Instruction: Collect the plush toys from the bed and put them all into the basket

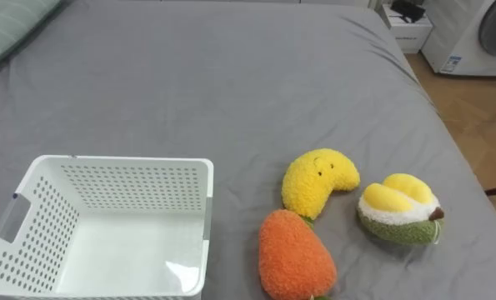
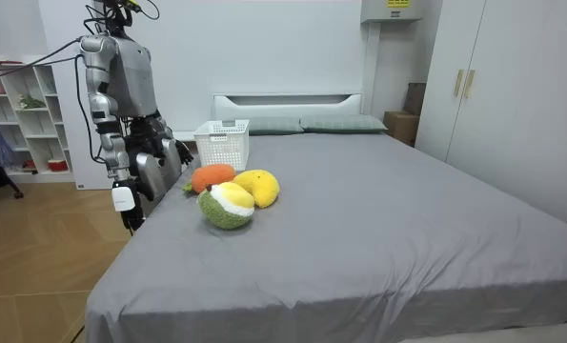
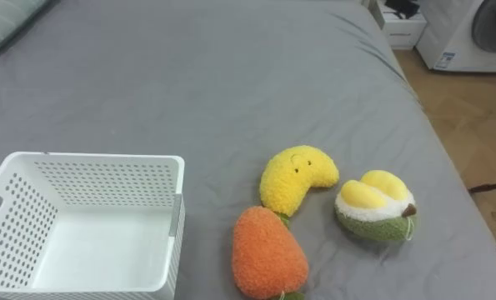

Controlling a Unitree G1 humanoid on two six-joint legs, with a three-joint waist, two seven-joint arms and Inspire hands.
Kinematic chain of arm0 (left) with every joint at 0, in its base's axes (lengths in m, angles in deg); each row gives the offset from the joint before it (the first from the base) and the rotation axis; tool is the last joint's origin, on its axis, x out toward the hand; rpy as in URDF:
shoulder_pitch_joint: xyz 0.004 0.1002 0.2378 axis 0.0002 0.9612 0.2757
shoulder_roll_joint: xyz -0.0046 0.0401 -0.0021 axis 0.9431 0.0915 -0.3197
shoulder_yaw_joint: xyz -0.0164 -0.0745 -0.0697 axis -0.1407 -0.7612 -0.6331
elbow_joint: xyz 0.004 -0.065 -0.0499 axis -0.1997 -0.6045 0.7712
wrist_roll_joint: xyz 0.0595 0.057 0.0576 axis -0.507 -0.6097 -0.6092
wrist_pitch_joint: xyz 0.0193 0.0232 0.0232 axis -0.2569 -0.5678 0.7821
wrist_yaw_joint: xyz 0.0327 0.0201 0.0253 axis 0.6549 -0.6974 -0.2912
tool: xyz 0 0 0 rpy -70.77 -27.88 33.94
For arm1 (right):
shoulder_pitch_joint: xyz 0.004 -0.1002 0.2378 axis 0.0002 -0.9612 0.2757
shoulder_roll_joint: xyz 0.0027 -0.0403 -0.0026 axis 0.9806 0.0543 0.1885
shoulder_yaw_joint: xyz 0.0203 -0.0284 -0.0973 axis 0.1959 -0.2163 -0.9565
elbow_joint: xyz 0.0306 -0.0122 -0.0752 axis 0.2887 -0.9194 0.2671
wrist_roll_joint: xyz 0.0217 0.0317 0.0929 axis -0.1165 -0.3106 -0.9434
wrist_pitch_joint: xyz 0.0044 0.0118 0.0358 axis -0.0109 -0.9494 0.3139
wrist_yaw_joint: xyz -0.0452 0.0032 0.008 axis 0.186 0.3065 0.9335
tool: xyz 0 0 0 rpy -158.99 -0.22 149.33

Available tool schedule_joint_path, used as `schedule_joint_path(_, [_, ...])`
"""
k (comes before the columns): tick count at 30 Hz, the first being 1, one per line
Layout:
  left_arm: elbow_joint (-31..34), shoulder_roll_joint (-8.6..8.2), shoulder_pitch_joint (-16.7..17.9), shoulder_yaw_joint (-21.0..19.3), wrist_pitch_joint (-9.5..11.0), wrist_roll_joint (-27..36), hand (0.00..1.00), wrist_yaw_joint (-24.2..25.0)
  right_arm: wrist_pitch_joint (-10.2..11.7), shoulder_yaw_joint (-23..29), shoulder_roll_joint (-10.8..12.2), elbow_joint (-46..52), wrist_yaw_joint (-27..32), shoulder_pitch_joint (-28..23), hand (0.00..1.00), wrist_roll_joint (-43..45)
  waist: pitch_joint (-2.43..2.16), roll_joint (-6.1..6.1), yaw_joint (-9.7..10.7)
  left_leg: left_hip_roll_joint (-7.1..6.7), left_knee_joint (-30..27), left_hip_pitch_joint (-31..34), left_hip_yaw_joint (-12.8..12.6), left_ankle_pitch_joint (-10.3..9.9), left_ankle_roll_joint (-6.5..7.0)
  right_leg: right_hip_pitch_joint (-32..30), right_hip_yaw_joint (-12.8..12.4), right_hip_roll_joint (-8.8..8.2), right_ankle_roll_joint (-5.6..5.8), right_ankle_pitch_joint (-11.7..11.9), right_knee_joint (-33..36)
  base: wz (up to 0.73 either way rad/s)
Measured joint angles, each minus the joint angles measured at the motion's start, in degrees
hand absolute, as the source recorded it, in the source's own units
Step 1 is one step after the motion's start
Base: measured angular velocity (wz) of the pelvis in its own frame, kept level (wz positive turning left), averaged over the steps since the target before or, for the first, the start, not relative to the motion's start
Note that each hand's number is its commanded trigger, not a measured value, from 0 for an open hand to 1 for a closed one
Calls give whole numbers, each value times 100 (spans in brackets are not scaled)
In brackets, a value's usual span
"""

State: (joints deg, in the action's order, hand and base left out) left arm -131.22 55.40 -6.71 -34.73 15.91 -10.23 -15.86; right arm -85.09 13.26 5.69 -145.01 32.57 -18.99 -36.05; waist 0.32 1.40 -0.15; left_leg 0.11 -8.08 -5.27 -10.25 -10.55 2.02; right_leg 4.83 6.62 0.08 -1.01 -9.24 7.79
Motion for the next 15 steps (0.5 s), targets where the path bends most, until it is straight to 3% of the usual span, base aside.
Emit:
schedule_joint_path(10, [-3,-1,1,-16,2,-10,0,-1,2,13,-2,1,-76,-7,0,-10,-1,8,-6,2,4,1,-2,0,0,-9,-5,-1,0,0,0,0])
schedule_joint_path(15, [-5,-1,-1,-14,2,-8,0,-1,-3,5,-1,-4,-75,-6,0,-167,22,62,-8,-1,18,0,-2,1,0,-17,-14,0,0,0,0,0])
